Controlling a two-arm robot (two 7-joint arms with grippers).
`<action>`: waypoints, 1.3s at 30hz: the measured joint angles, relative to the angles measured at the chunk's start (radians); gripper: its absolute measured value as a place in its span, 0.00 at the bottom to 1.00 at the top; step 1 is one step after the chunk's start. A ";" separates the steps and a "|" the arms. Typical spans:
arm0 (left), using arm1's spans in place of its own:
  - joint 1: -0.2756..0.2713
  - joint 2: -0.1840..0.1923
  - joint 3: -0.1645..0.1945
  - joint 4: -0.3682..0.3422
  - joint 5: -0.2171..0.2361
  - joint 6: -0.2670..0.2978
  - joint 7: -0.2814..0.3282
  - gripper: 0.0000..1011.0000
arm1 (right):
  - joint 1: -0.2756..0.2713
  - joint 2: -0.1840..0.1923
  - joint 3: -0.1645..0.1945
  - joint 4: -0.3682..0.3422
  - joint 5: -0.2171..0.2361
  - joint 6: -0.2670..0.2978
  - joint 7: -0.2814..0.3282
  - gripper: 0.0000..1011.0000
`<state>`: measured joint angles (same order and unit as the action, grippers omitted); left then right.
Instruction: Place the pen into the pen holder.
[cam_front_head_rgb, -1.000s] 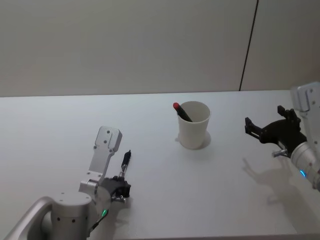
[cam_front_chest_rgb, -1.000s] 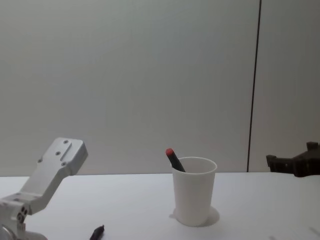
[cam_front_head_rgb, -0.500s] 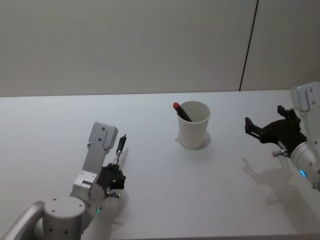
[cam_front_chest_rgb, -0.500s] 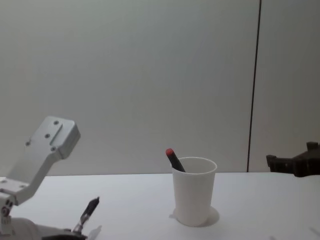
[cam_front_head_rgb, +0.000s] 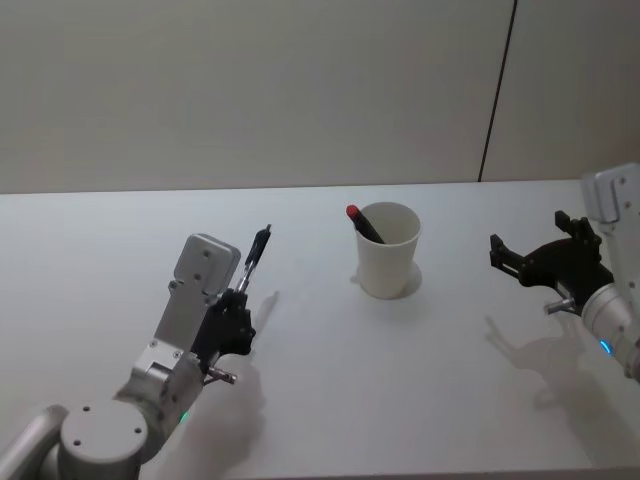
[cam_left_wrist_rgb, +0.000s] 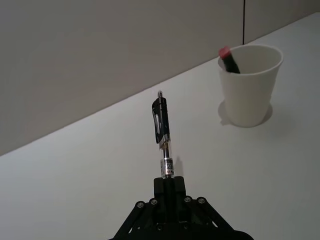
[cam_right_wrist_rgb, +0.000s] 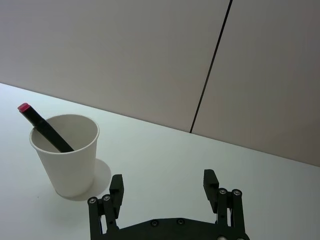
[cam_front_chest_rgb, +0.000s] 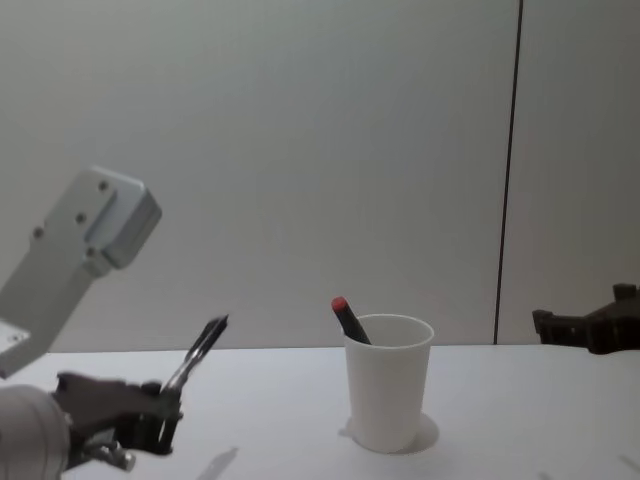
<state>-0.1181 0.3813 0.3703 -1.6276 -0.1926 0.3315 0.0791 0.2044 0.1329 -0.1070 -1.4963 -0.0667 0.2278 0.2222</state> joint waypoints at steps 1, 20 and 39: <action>0.001 0.005 -0.001 -0.004 0.013 -0.020 -0.016 0.13 | 0.000 0.000 0.000 0.000 0.000 0.000 0.000 0.99; -0.055 0.022 -0.006 0.007 0.170 -0.251 -0.265 0.13 | 0.000 0.000 0.000 0.000 0.000 0.000 0.000 0.99; -0.157 -0.026 0.012 0.092 0.283 -0.357 -0.457 0.13 | 0.000 0.000 0.000 0.000 0.000 0.000 0.000 0.99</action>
<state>-0.2751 0.3551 0.3819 -1.5356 0.0905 -0.0253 -0.3777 0.2044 0.1330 -0.1070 -1.4963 -0.0667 0.2278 0.2222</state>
